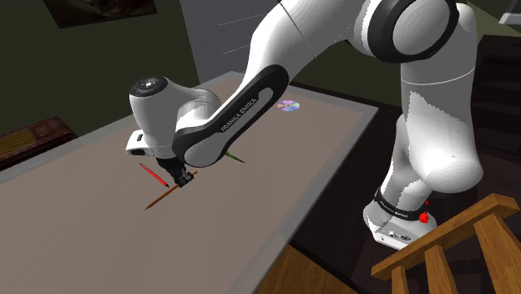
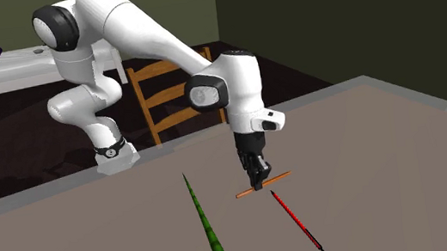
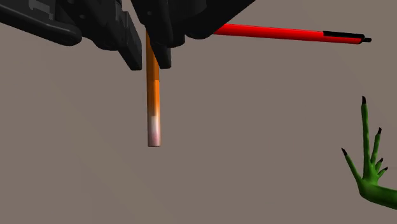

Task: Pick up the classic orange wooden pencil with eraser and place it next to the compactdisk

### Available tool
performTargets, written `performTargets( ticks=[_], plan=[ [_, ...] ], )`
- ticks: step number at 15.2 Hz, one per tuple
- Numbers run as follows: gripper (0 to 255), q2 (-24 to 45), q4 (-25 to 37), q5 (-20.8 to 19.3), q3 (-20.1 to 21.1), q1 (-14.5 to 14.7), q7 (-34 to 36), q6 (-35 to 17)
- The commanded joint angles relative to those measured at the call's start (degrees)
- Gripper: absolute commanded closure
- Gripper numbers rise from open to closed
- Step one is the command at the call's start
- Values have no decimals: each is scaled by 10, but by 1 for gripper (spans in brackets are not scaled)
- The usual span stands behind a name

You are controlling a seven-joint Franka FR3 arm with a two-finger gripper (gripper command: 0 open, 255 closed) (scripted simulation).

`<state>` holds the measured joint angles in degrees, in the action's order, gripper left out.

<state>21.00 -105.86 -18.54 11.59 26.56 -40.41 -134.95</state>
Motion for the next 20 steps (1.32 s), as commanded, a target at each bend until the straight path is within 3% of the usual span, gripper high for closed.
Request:
performTargets(
  ticks=[1, 13, 20],
  plan=[
    [255, -7, 4, 4, 2, -1, -4, 11],
    [255, -46, 44, 29, 11, -5, -30, 86],
    [255, -177, -132, 68, -4, -54, -97, 26]
  ],
)
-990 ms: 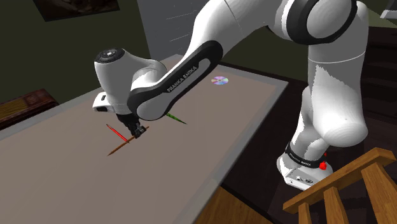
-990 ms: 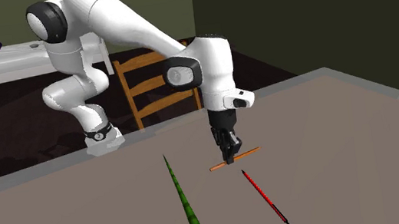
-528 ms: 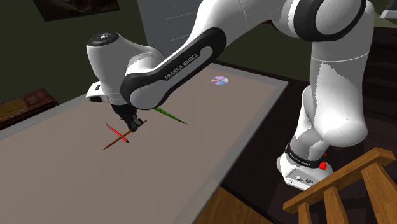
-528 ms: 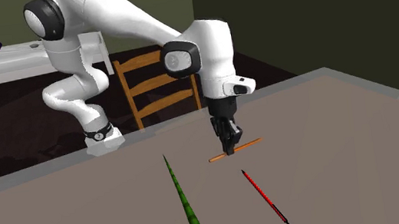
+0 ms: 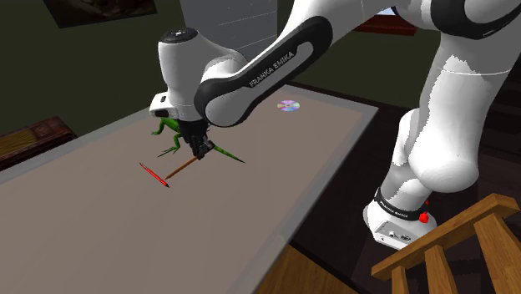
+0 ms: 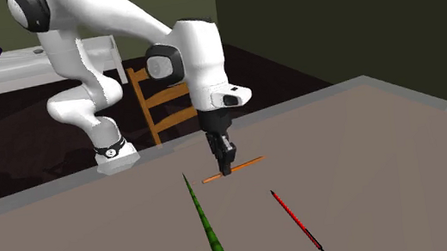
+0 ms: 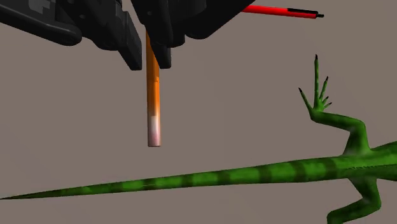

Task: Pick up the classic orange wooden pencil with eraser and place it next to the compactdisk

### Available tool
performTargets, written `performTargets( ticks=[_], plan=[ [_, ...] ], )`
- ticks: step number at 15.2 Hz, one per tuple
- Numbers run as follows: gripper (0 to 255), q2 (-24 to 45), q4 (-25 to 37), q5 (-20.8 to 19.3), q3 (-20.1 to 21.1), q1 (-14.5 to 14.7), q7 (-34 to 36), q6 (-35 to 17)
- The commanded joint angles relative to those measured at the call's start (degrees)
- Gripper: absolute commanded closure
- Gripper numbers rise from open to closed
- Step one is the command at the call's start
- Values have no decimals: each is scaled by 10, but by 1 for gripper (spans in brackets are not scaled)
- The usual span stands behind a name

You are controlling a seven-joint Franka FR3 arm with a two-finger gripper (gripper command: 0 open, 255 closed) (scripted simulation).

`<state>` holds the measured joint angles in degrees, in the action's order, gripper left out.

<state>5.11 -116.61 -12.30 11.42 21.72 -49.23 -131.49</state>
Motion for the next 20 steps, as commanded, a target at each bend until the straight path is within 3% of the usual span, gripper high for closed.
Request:
performTargets(
  ticks=[1, 11, 20],
  plan=[
    [255, -35, -47, 11, -6, -11, -21, -15],
    [255, -198, -232, 54, -71, -51, -150, -55],
    [255, -324, -347, 48, -160, -93, -273, -53]
  ],
)
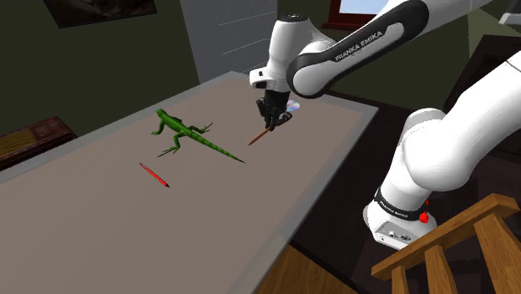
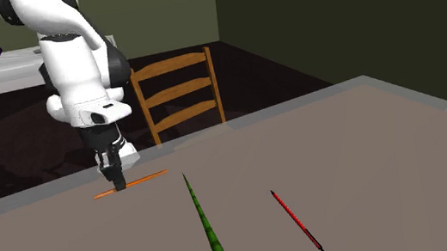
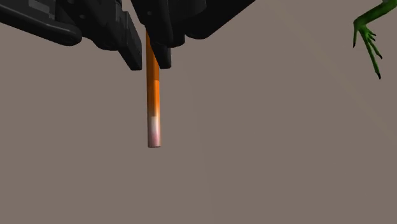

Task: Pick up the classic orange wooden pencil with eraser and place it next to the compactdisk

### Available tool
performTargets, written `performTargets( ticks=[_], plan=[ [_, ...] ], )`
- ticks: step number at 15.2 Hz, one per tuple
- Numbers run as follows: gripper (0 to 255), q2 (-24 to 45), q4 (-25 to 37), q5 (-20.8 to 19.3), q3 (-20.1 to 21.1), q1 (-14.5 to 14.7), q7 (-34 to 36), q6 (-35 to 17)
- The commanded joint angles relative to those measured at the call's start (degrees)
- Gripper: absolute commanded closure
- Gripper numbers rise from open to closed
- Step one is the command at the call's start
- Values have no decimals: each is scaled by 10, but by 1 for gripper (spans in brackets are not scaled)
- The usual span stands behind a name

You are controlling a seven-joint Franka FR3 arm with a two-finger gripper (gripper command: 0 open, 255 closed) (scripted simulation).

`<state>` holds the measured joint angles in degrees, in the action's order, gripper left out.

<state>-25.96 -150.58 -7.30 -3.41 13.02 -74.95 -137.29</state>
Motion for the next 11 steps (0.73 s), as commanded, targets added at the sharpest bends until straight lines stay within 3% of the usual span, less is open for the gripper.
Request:
performTargets(
  ticks=[1, 11],
  plan=[
    [255, -26, -17, -5, -22, -12, -30, 6],
    [255, -119, -72, -56, -142, -90, -180, 33]
  ],
)
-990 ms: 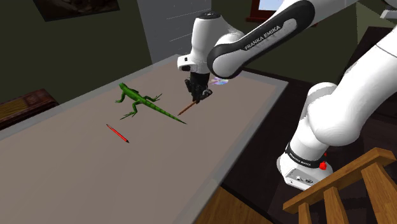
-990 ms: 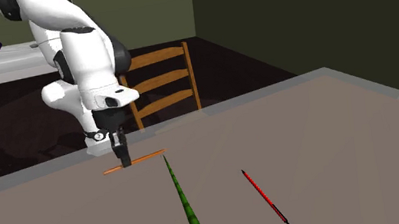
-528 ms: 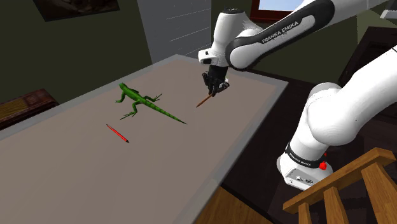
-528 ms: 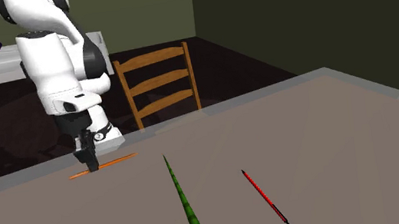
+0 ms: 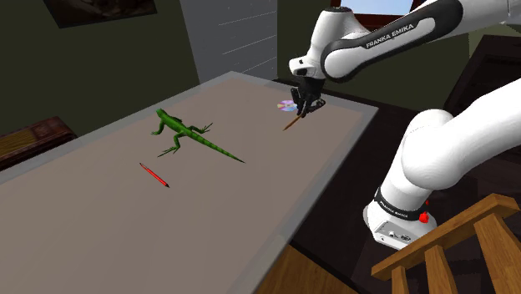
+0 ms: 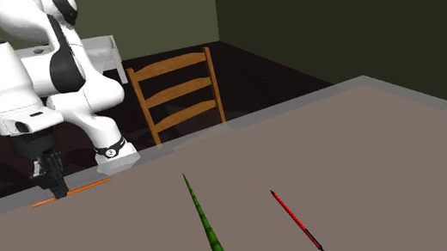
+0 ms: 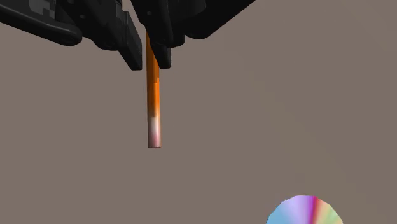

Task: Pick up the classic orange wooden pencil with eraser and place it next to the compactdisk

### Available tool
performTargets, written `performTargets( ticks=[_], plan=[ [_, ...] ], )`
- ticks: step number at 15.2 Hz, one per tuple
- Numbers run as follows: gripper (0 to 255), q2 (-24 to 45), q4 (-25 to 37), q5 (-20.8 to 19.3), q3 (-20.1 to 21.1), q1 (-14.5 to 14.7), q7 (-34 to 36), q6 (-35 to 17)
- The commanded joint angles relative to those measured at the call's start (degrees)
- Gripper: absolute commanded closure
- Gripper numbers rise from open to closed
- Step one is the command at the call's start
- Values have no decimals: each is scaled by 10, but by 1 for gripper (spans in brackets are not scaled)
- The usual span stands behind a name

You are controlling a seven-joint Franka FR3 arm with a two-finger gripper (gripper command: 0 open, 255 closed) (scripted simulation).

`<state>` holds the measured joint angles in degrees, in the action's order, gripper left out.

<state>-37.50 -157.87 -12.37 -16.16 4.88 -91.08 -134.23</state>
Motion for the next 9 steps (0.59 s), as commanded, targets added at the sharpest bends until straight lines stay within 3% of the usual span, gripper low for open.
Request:
performTargets(
  ticks=[1, 9],
  plan=[
    [255, -9, -1, -12, -27, -17, -34, 6],
    [255, -20, 18, -54, -135, -76, -164, 25]
  ],
)
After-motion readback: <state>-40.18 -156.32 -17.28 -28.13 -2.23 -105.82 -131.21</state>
